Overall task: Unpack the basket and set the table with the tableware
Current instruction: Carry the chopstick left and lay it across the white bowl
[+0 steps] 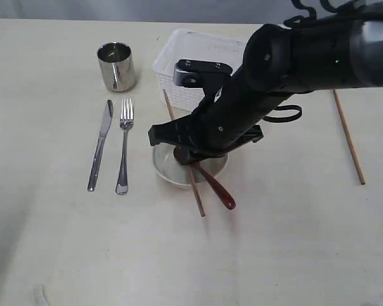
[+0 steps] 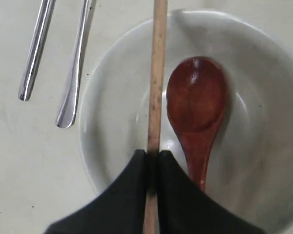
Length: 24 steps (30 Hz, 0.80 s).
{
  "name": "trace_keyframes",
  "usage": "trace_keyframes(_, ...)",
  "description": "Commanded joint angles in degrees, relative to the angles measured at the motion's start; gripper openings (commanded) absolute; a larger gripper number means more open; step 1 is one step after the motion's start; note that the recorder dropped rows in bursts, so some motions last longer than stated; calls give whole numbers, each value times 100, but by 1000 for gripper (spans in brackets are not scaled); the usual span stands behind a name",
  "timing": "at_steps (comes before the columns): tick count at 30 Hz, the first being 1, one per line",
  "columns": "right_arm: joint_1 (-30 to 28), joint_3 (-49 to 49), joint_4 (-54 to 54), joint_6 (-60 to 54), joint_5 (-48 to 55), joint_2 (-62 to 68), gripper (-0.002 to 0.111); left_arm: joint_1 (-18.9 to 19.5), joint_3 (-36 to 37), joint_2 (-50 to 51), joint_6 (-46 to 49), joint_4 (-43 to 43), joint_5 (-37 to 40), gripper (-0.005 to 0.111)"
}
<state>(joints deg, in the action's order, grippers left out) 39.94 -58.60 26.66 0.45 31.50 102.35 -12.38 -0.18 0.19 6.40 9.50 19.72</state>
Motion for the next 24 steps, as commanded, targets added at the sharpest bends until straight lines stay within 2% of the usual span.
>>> trace_keyframes(1,15,5,49,-45,-17,20,0,-33,18,-19,-1,-11,-10,0)
trace_keyframes(19,15,5,49,-45,-6,67,0,-33,18,-19,-1,-11,-10,0)
trace_keyframes(21,15,5,49,-45,-6,67,4,-33,18,-19,-1,-11,-10,0)
trace_keyframes(24,15,5,49,-45,-30,67,22,-33,18,-19,-1,-11,-10,0)
